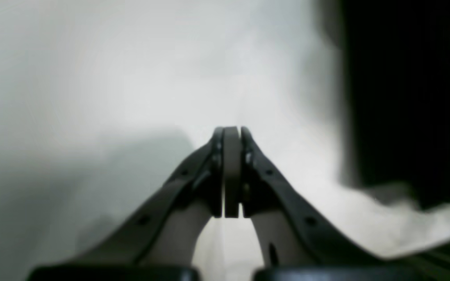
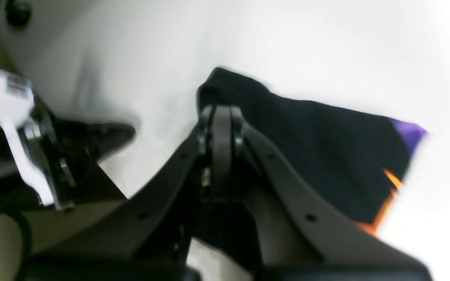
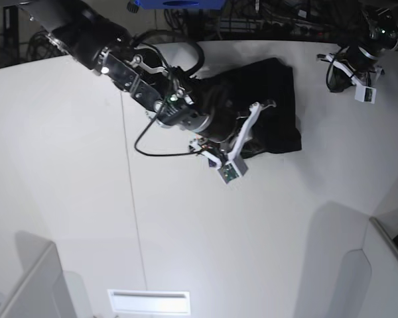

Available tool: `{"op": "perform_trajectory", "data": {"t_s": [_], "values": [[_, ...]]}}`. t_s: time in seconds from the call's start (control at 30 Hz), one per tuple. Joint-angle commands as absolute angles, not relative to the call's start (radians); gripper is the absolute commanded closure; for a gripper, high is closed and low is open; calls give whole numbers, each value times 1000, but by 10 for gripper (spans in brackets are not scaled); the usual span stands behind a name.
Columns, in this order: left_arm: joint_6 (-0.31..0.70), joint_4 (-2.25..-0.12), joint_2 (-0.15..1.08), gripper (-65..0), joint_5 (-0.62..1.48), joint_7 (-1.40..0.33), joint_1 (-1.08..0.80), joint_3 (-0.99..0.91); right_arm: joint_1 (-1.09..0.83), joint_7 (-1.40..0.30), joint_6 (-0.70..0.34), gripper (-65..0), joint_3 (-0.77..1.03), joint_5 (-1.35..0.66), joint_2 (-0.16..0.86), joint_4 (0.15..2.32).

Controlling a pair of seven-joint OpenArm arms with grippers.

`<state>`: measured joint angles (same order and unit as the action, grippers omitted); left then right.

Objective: Fold the T-shirt properly
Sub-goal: 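Press the folded stack with both grippers and release the right gripper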

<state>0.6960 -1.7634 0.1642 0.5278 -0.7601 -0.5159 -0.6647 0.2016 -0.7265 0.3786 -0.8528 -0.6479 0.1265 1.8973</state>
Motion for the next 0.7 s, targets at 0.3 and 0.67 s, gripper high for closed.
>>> {"op": "perform_trajectory", "data": {"t_s": [0.3, 0.67], "values": [[698, -1776, 81, -374, 596, -746, -492, -670, 48, -707, 364, 0, -668, -657, 260, 1975], [698, -1736, 81, -607, 858, -886, -401, -659, -13, -707, 363, 0, -633, -657, 275, 1975]]}}
